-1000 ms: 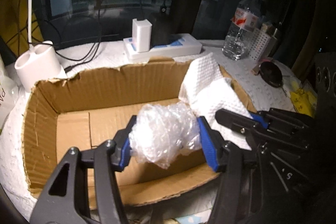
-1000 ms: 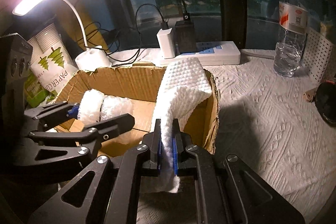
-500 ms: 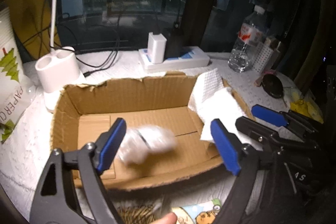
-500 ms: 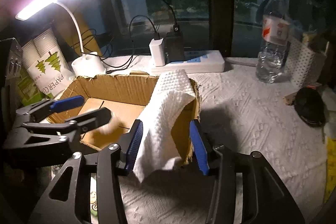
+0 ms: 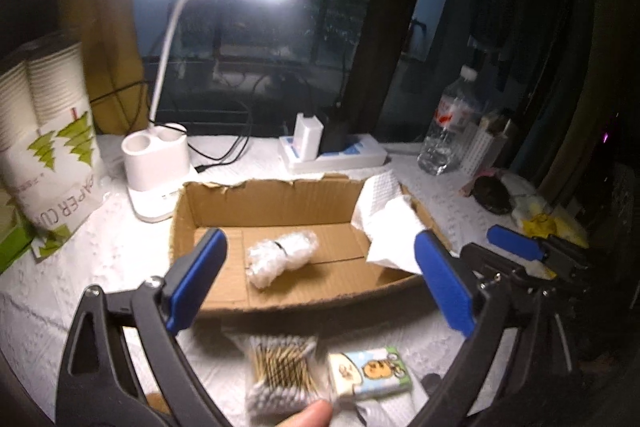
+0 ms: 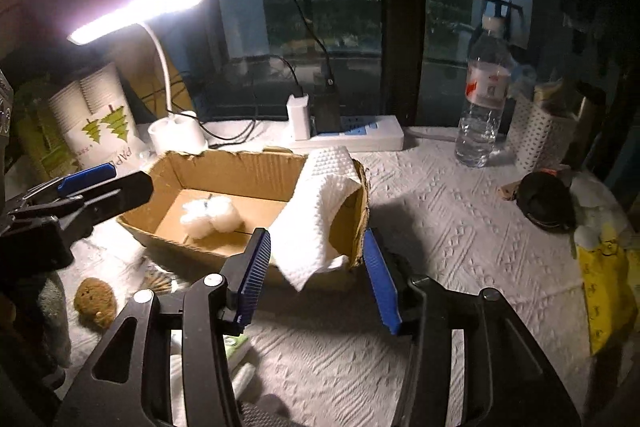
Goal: Organize soft objects
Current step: 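Withdraw both tools from the box back over the table, then grasp the brown plush bear with the left tool while the right tool grasps the green tissue pack, then lift and carry the plush bear and tissue pack over the box with both tools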
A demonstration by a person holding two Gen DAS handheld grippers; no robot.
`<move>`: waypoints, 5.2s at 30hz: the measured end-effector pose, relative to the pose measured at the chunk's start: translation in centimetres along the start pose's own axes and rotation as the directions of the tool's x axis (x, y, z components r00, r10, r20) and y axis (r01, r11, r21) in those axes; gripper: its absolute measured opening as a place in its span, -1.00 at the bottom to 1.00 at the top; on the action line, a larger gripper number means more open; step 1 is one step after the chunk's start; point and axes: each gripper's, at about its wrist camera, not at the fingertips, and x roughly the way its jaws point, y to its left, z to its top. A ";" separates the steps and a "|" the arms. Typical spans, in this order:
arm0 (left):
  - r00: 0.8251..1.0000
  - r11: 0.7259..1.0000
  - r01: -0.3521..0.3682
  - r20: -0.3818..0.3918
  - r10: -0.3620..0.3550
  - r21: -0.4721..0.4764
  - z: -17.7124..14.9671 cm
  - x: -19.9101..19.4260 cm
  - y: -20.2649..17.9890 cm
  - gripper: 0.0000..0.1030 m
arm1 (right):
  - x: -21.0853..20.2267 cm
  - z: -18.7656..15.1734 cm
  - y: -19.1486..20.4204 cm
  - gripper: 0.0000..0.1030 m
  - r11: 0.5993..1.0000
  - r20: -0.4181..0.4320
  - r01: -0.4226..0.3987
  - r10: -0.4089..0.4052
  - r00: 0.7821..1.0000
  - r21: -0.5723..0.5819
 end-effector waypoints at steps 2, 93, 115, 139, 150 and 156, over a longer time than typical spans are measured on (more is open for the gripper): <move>1.000 1.000 -0.003 0.006 0.003 0.000 0.0 -0.9 0.2 0.86 | -1.0 0.0 0.6 -0.01 1.000 0.017 0.003 -0.003 1.000 -0.007; 0.953 0.984 -0.149 -0.251 0.168 0.094 -12.6 -1.1 8.7 0.28 | 5.1 -6.6 9.9 0.41 0.996 -0.252 -0.087 0.076 0.965 -0.033; 0.972 0.987 -0.143 -0.179 0.154 0.070 -10.5 -3.8 8.0 -0.15 | -0.3 -3.2 8.5 0.41 0.991 -0.110 -0.128 0.123 0.986 -0.038; 0.996 0.991 -0.086 -0.016 0.088 0.106 -3.1 -4.1 4.0 -0.15 | -0.4 -0.3 5.2 0.41 0.984 -0.034 -0.172 0.171 0.985 -0.036; 0.997 0.993 -0.068 -0.015 0.070 0.093 -1.4 -0.3 3.7 -0.15 | 2.6 1.0 3.9 0.41 0.981 -0.033 -0.193 0.193 0.981 -0.007; 0.997 0.994 -0.069 -0.029 0.072 0.086 -0.9 2.1 4.0 -0.15 | 4.8 1.3 3.8 0.41 0.979 -0.053 -0.203 0.203 0.978 -0.005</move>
